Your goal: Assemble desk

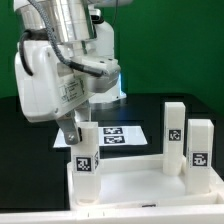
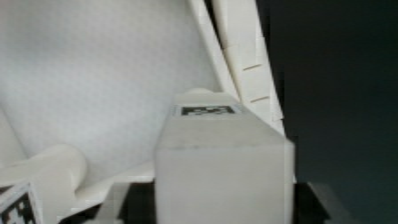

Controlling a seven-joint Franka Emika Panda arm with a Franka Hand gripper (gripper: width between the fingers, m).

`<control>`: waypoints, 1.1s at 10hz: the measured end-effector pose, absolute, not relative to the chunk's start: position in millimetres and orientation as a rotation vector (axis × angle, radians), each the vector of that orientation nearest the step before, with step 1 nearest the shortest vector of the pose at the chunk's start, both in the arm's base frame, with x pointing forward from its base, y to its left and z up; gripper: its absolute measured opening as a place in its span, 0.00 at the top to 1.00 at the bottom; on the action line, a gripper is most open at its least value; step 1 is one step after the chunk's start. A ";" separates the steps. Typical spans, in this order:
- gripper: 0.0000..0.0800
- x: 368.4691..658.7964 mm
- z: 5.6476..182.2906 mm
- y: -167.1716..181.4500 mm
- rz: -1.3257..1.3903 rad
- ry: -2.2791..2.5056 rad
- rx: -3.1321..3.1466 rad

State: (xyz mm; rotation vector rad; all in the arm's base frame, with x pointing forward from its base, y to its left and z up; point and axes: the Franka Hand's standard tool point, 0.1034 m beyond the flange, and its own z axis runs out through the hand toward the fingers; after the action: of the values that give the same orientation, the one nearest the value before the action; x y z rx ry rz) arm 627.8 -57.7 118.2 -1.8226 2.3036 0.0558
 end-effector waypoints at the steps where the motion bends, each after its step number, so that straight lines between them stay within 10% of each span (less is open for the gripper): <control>1: 0.64 627.0 117.1 -56.7 0.052 2.281 -1.855; 3: 0.29 625.0 111.7 -48.6 -0.009 1.831 -2.301; 5: 0.21 624.5 110.9 -45.4 -0.027 1.619 -2.456; 11: 0.30 629.7 116.2 -42.1 -0.131 0.616 -2.990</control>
Offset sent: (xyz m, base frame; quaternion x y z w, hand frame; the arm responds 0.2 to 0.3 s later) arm -0.0018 0.0341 -0.0086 -0.0197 -0.0530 -0.3558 0.9329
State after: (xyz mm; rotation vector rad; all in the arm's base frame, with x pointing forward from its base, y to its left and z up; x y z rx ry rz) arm 629.7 -42.1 116.2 -2.9902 0.6162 -0.1305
